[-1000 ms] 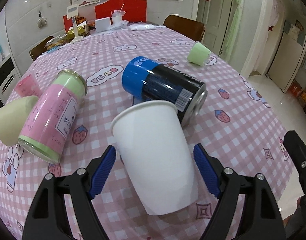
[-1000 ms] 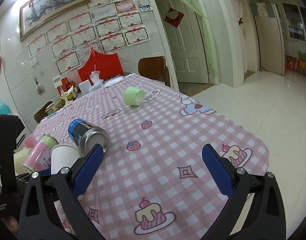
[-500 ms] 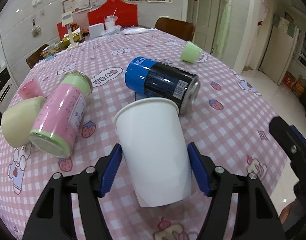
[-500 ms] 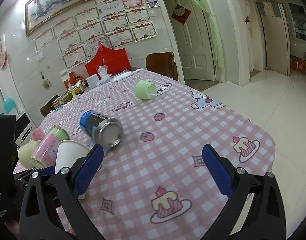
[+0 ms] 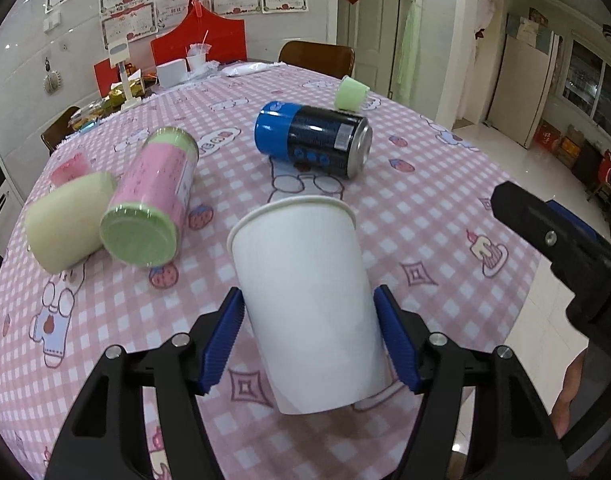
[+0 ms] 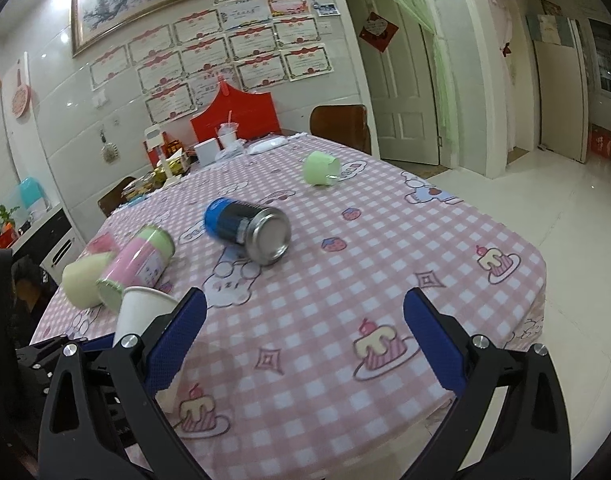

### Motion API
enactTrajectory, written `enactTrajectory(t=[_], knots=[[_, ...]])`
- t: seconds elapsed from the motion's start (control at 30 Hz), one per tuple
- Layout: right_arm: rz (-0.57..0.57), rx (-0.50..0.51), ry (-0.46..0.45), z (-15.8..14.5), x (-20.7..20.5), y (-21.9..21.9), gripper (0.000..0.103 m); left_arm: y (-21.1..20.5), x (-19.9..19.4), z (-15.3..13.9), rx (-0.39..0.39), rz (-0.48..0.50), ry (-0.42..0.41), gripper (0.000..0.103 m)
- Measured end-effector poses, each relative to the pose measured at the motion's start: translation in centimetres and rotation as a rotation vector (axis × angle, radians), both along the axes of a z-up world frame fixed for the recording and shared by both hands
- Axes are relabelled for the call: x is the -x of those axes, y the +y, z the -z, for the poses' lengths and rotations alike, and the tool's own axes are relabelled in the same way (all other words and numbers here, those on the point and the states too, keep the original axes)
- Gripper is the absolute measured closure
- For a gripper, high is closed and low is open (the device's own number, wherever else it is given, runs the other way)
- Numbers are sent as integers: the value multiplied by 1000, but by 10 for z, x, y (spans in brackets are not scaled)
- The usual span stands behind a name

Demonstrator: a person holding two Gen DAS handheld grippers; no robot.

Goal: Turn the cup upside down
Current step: 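Close the right gripper around the white paper cup's base, then lift the white cup and rotate it so its opening faces up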

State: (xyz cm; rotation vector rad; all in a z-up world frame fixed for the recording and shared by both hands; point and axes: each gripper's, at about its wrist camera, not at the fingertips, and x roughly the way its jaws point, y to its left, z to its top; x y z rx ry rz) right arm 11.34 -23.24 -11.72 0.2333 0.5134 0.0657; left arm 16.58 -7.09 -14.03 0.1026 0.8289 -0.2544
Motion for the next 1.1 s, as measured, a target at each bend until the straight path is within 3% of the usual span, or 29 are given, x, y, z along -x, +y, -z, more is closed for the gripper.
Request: enactTrajectory(t=[0.47,0.83,0.97,1.1], knots=[[-57,-53,34,-6,-3,18,8,25,2,-1,158,7,46,36],[-225,-181,160,-2,-29,53,8,73,19,-20,245,-43,-31,36],[-285,-245,239,6,-42,67,8,88,23,-20,232,-57,-50,35],[-349,-297,316,15,-54,85,8,108,20,-13,169,-149,-55,35]])
